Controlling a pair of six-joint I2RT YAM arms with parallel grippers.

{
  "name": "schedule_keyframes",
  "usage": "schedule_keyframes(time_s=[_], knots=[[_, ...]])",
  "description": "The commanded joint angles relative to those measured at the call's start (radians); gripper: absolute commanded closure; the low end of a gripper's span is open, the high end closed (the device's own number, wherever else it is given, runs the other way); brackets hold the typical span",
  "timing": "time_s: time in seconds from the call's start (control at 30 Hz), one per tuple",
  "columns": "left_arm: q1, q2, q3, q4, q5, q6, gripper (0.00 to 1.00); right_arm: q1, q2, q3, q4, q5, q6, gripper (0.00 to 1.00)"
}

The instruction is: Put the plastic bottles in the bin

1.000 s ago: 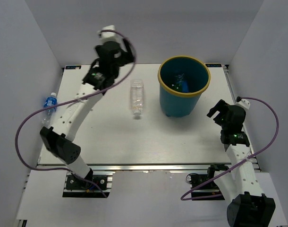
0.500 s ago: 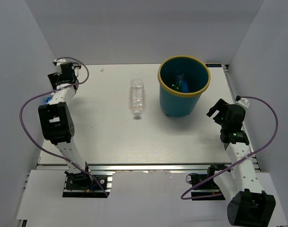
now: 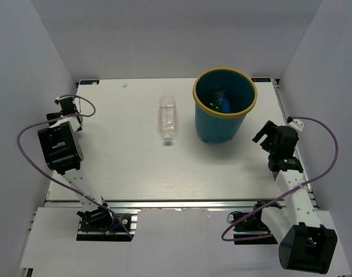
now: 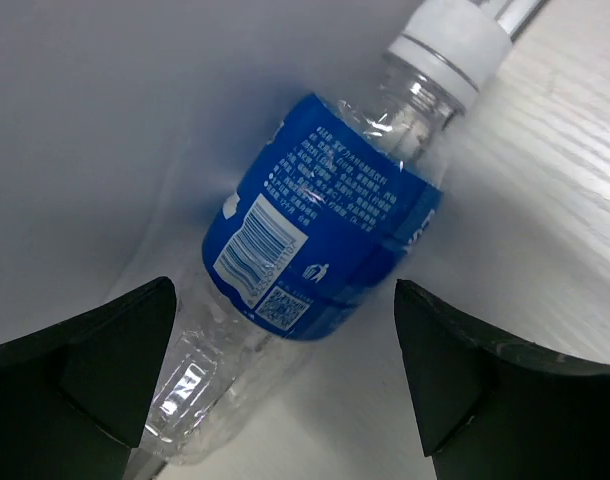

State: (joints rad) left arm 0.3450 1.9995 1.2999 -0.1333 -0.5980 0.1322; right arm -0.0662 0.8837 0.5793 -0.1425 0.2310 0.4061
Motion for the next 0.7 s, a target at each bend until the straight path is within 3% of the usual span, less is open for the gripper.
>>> schedule_keyframes(time_s=[0.0,0.13,0.43,0.53,0.57,0.67], knots=[[-0.001,-0.027,0.008,0.055,-0.043,0.04,0.02,-0.006,-0.005,0.014,0.067,-0.01,-0.015,0.11],[0.015,0.041,0.058,0.064,-0.159,0.014,0.02,-0.006,0.0,0.017,0.064,-0.002,-0.018,0.11],[0.022,0.13,0.102,0.021,-0.195,-0.031,0.03,-0.006,0.032,0.034,0.054,-0.01,-0.018,0.11],[0.022,0.143,0.122,-0.024,-0.164,-0.066,0.21,-0.004,0.023,0.03,0.058,0.001,-0.016,0.11],[0.022,0.145,0.127,-0.034,-0.155,-0.078,0.38,-0.006,0.018,0.025,0.061,0.001,-0.018,0.11],[0.022,0.119,0.128,-0.06,-0.129,-0.115,0.57,-0.006,0.006,0.022,0.064,-0.001,-0.018,0.11]])
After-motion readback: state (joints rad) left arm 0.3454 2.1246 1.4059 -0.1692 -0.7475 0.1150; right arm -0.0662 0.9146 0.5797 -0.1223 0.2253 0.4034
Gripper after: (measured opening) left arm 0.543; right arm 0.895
